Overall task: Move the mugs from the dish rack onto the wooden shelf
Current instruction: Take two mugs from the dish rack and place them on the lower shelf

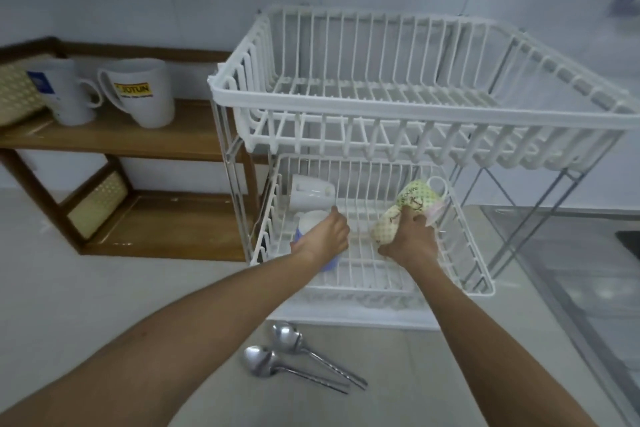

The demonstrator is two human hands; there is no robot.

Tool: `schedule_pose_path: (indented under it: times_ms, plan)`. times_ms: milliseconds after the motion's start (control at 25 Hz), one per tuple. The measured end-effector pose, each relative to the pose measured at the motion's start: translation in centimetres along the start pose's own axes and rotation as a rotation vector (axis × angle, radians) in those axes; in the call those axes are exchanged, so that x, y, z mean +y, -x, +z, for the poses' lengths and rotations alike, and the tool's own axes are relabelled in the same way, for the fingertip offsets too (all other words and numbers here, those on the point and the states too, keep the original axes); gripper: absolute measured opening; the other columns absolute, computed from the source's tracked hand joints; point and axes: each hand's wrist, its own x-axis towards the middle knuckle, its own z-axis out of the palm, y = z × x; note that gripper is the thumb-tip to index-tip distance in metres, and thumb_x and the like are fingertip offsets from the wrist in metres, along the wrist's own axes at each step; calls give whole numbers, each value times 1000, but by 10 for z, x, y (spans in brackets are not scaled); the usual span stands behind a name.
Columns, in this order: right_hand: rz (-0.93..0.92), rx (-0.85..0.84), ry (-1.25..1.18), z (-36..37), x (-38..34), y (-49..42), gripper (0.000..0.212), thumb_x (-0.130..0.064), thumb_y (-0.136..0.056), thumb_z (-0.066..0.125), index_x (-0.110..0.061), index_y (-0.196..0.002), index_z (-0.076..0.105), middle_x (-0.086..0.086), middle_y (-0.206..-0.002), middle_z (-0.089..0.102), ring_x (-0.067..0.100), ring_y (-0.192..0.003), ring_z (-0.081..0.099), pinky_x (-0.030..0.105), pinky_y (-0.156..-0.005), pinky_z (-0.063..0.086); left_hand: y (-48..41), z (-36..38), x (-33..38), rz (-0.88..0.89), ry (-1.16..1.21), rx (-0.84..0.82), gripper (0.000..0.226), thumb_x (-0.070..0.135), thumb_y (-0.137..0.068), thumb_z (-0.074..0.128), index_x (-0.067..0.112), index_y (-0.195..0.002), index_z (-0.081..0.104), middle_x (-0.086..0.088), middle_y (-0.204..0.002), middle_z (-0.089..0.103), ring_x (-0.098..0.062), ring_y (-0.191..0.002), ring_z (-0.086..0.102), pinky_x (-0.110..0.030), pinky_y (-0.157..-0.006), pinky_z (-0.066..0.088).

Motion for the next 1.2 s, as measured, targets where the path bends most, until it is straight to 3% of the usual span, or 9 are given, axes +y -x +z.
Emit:
schedule_pose_path:
  times_ms: [200,360,520,600,720,840,960,1040,1200]
  plan:
    - [18,190,-398,1,5,18,97,-45,-53,83,-14,-131,32,16,-123,52,37,-105,56,44,-78,53,29,14,-16,-268,507,125,46,10,-97,41,5,-140,25,-25,-140,37,-42,-123,40,-58,-113,18]
    - [-23,319,-988,-8,0,58,84,-38,-50,84,-29,-119,39,-3,-109,59,-4,-83,58,5,-50,45,83,-5,-12,-540,1082,448,83,25,-64,76,15,-138,41,-15,-131,50,-34,-110,51,-42,-95,44]
    - [-104,328,-1248,-9,-8,111,88,-37,-48,83,-29,-125,41,-10,-117,60,4,-101,62,12,-68,54,177,-14,37,-522,2133,488,95,47,-47,85,43,-130,38,21,-126,52,-4,-112,55,-28,-85,53]
    - [-137,229,-1319,-2,-10,141,85,-36,-48,79,-28,-127,47,-2,-122,62,10,-106,63,24,-81,57,215,-1,61,-442,2570,502,93,36,-50,91,46,-128,42,16,-125,61,-7,-109,63,-30,-84,57]
    - [-149,55,-1315,17,-36,181,89,-34,-40,77,-25,-125,52,6,-117,66,15,-100,67,22,-76,57,254,45,83,-551,3023,420,92,34,-46,94,30,-127,49,3,-117,71,-19,-105,68,-29,-79,57]
    - [-152,-63,-1248,45,-87,207,88,-27,-27,78,-21,-112,55,12,-104,68,2,-81,70,15,-61,56,268,110,98,-862,3171,297,72,40,-58,83,18,-121,57,-1,-109,75,-17,-98,71,-28,-79,57]
    - [-140,-149,-1155,71,-150,224,84,-24,-24,82,-34,-102,53,-5,-99,67,0,-74,69,17,-52,54,273,186,93,-1128,3285,262,39,42,-77,58,21,-109,66,-1,-101,77,-13,-88,73,-27,-72,57]
    - [-120,-193,-1076,87,-188,226,85,-33,-26,83,-40,-104,49,-10,-101,66,6,-83,68,28,-67,57,270,233,81,-1268,3153,289,34,36,-81,65,15,-107,68,-4,-96,77,-16,-82,74,-24,-64,58]
    - [-14,-167,-988,117,-268,198,82,-37,-41,87,-33,-112,47,-5,-106,64,13,-92,62,31,-80,52,244,307,62,-1543,2674,271,49,27,-63,85,11,-106,66,-8,-101,75,-26,-93,70,-35,-81,56]
